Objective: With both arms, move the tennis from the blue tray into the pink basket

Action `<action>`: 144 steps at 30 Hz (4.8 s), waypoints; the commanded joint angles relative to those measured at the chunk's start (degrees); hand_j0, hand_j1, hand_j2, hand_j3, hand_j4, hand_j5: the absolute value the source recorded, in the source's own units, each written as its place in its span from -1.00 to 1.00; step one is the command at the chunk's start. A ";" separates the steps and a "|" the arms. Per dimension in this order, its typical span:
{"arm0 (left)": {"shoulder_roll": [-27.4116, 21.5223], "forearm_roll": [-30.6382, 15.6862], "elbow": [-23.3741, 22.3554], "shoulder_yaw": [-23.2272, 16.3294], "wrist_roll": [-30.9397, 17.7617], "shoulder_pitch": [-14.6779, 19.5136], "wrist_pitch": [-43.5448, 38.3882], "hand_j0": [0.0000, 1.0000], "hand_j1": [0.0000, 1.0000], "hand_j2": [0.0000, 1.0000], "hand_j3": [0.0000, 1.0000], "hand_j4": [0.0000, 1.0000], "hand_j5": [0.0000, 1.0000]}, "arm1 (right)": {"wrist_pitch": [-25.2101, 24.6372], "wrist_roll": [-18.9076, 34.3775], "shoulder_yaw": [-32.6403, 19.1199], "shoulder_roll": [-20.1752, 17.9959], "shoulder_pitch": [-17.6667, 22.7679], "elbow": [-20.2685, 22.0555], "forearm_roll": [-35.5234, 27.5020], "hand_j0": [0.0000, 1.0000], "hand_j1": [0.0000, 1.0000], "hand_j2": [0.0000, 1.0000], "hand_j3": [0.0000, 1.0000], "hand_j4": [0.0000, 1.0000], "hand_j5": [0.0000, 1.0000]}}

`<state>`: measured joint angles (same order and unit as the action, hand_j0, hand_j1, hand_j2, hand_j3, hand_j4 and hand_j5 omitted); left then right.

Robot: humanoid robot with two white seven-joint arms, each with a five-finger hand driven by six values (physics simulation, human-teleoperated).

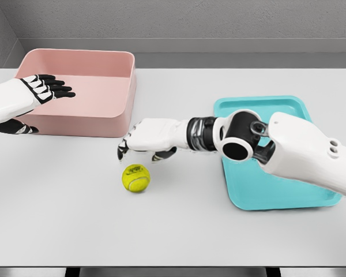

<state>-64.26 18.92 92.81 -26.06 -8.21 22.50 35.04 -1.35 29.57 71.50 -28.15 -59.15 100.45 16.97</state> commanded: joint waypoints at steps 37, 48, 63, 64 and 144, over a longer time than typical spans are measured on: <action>18.38 1.21 8.88 -0.40 -13.94 -7.12 -0.04 1.00 1.00 1.00 1.00 1.00 1.00 | 21.74 0.13 -54.18 -27.75 36.21 -3.59 0.08 1.00 1.00 1.00 1.00 1.00 1.00; 21.72 18.61 8.88 -0.48 -14.12 -6.15 -0.04 1.00 1.00 1.00 1.00 1.00 1.00 | 21.83 0.13 -54.88 -25.91 35.77 -2.98 0.08 1.00 1.00 1.00 1.00 1.00 1.00; 22.60 25.03 8.97 -10.68 -16.93 0.70 -0.04 1.00 1.00 1.00 1.00 1.00 1.00 | 21.83 0.13 -55.41 -25.82 35.16 -3.15 0.08 1.00 1.00 1.00 1.00 1.00 1.00; 23.39 25.03 9.05 -10.94 -16.84 0.70 -0.04 1.00 1.00 1.00 1.00 1.00 1.00 | 21.83 0.13 -55.41 -25.82 35.16 -3.15 0.08 1.00 1.00 1.00 1.00 1.00 1.00; 18.91 0.59 -12.31 -0.40 -21.76 18.10 -0.04 1.00 1.00 1.00 1.00 1.00 1.00 | 21.92 0.13 -56.11 -25.82 35.07 -3.68 0.08 1.00 1.00 1.00 1.00 1.00 1.00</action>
<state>-42.97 24.28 78.35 -26.60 -29.95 40.26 35.17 20.63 29.74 15.39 -53.90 -24.08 96.76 17.25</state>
